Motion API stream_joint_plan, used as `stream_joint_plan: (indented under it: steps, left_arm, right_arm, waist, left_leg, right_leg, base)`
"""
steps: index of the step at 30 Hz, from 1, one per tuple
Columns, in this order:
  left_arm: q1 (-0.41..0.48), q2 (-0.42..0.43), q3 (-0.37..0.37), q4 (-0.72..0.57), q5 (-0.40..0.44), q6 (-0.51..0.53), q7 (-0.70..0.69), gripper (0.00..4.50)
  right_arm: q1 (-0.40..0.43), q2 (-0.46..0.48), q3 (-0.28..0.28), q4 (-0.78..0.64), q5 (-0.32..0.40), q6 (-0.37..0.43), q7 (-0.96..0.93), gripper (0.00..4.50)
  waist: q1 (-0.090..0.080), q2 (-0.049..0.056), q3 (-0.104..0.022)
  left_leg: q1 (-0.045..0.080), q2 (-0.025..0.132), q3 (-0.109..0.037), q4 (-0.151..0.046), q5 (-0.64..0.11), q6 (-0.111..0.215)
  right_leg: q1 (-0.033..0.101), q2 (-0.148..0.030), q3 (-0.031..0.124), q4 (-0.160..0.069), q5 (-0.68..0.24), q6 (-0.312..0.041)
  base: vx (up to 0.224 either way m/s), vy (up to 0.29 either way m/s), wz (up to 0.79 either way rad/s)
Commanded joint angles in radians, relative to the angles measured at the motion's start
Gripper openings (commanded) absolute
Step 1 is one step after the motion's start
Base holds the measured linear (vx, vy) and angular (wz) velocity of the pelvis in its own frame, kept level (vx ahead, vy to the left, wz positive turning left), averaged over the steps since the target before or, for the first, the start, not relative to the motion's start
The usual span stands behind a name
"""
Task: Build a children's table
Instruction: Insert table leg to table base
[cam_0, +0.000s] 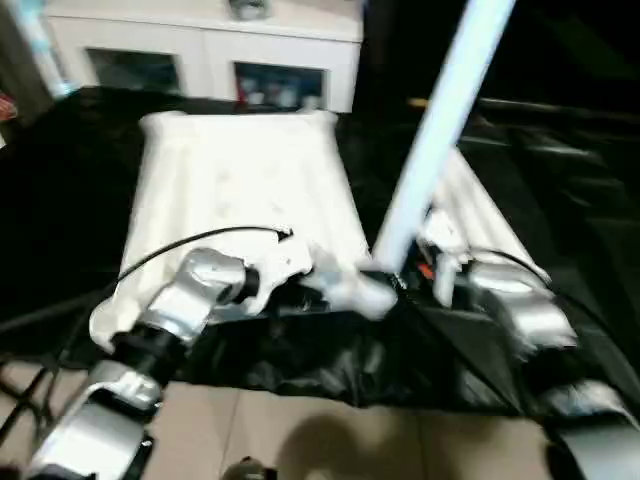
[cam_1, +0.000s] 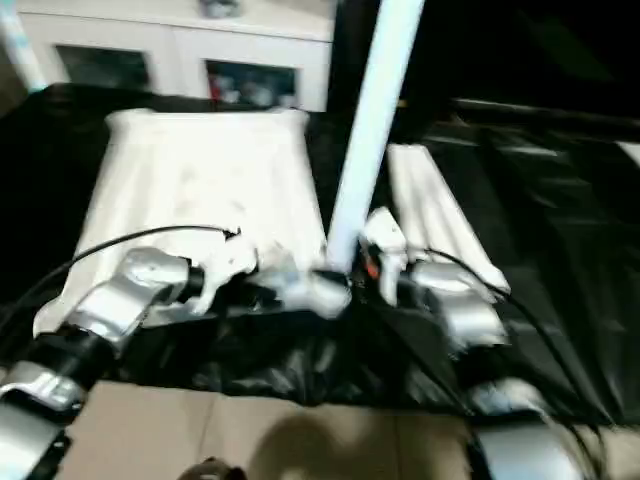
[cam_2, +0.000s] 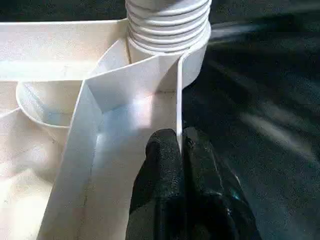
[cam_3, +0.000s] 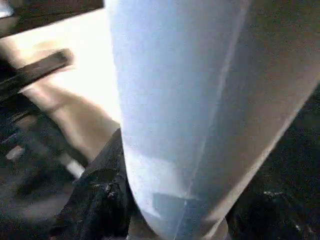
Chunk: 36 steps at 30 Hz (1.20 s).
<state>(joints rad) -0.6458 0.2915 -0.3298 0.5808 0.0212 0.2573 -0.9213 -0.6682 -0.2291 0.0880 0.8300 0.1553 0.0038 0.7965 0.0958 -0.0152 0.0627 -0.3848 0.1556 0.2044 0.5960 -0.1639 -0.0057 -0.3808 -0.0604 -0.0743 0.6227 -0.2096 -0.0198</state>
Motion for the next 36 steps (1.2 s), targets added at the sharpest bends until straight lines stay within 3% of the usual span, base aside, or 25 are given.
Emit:
stream_joint_plan:
  steps: [1, 4, 6, 7, 8, 12, 19, 20, 22, 30, 35, 36]
  left_arm:
    - [-0.061, -0.039, 0.064, -0.084, -0.002, 0.052, 0.122, 0.00]
    - [-0.054, -0.080, 0.080, -0.124, 0.000, 0.118, 0.197, 0.00]
    - [-0.044, -0.135, 0.081, -0.173, 0.007, 0.175, 0.257, 0.00]
    - [-0.041, -0.148, 0.079, -0.185, 0.007, 0.186, 0.266, 0.00]
    - [-0.040, -0.158, 0.074, -0.191, 0.008, 0.189, 0.269, 0.00]
    - [-0.037, -0.173, 0.060, -0.200, 0.011, 0.201, 0.278, 0.00]
    - [-0.021, -0.149, 0.039, -0.237, 0.014, 0.216, 0.248, 0.00]
    - [-0.019, -0.148, 0.038, -0.241, 0.013, 0.218, 0.246, 0.00]
    - [-0.017, -0.141, 0.031, -0.245, 0.011, 0.206, 0.234, 0.00]
    - [-0.013, -0.112, 0.019, -0.253, 0.012, 0.168, 0.186, 0.00]
    - [-0.006, -0.088, 0.009, -0.266, 0.005, 0.146, 0.145, 0.00]
    - [0.004, -0.065, 0.001, -0.274, -0.003, 0.120, 0.103, 0.00]
  right_arm:
    - [0.006, 0.033, 0.014, 0.151, -0.062, 0.057, -0.148, 1.92]
    - [-0.026, 0.061, 0.006, 0.204, -0.073, 0.070, -0.219, 1.92]
    - [-0.049, 0.090, 0.000, 0.241, -0.060, 0.108, -0.239, 1.92]
    - [-0.056, 0.098, -0.003, 0.253, -0.056, 0.115, -0.240, 1.91]
    - [-0.061, 0.104, -0.004, 0.260, -0.054, 0.118, -0.239, 1.91]
    - [-0.085, 0.125, -0.005, 0.306, -0.065, 0.112, -0.218, 1.91]
    - [-0.105, 0.128, -0.009, 0.332, -0.083, 0.106, -0.215, 1.91]
    - [-0.109, 0.128, -0.016, 0.335, -0.078, 0.101, -0.213, 2.47]
    - [-0.123, 0.129, -0.038, 0.338, -0.061, 0.089, -0.211, 2.47]
    - [-0.148, 0.117, -0.068, 0.306, -0.033, 0.048, -0.134, 3.30]
    - [-0.138, 0.097, -0.058, 0.254, -0.030, 0.036, -0.022, 3.63]
    - [-0.115, 0.068, -0.023, 0.204, -0.039, 0.031, 0.066, 3.76]
  waist:
    - [-0.003, 0.003, -0.059]
    - [-0.006, 0.003, -0.059]
    - [-0.004, -0.001, -0.062]
    - [-0.003, -0.001, -0.062]
    - [-0.002, -0.008, -0.062]
    - [-0.001, -0.007, -0.064]
    - [-0.006, -0.005, -0.059]
    - [-0.006, -0.005, -0.059]
    - [-0.006, -0.006, -0.060]
    - [-0.003, -0.007, -0.065]
    - [0.004, -0.007, -0.074]
    - [0.006, -0.005, -0.076]
  left_leg:
    - [0.026, 0.096, -0.066, -0.088, -0.377, -0.070]
    - [0.027, 0.094, -0.061, -0.083, -0.358, -0.053]
    - [0.028, 0.095, -0.055, -0.080, -0.318, -0.029]
    - [0.029, 0.095, -0.053, -0.079, -0.307, -0.025]
    - [0.024, 0.092, -0.051, -0.078, -0.278, -0.011]
    - [0.021, 0.091, -0.049, -0.076, -0.235, 0.015]
    - [0.025, 0.096, -0.054, -0.082, -0.301, -0.013]
    - [0.025, 0.096, -0.054, -0.082, -0.301, -0.013]
    - [0.025, 0.094, -0.053, -0.080, -0.293, -0.010]
    - [0.021, 0.095, -0.048, -0.077, -0.224, 0.011]
    - [0.015, 0.093, -0.044, -0.066, -0.133, 0.059]
    - [0.015, 0.093, -0.044, -0.063, -0.114, 0.071]
  right_leg:
    - [0.022, -0.133, 0.066, -0.096, -0.378, -0.206]
    - [0.021, -0.131, 0.068, -0.099, -0.360, -0.207]
    - [0.022, -0.126, 0.069, -0.096, -0.291, -0.221]
    - [0.023, -0.126, 0.070, -0.096, -0.275, -0.225]
    - [0.027, -0.124, 0.068, -0.095, -0.247, -0.228]
    - [0.031, -0.122, 0.066, -0.090, -0.205, -0.231]
    - [0.025, -0.124, 0.067, -0.097, -0.297, -0.212]
    - [0.025, -0.124, 0.067, -0.097, -0.297, -0.212]
    - [0.025, -0.125, 0.068, -0.097, -0.292, -0.213]
    - [0.030, -0.122, 0.067, -0.085, -0.177, -0.239]
    - [0.034, -0.119, 0.063, -0.066, -0.019, -0.266]
    - [0.034, -0.117, 0.061, -0.062, 0.012, -0.270]
  base:
    - [0.000, 0.000, 0.00]
    - [0.000, 0.000, 0.00]
    - [0.000, 0.000, 0.00]
    - [0.000, 0.000, 0.00]
    - [0.000, 0.000, 0.00]
    - [0.000, 0.000, 0.00]
    - [0.000, 0.000, 0.00]
    - [0.000, 0.000, 0.00]
    - [0.000, 0.000, 0.00]
    - [0.000, 0.000, 0.00]
    - [0.000, 0.000, 0.00]
    - [0.000, 0.000, 0.00]
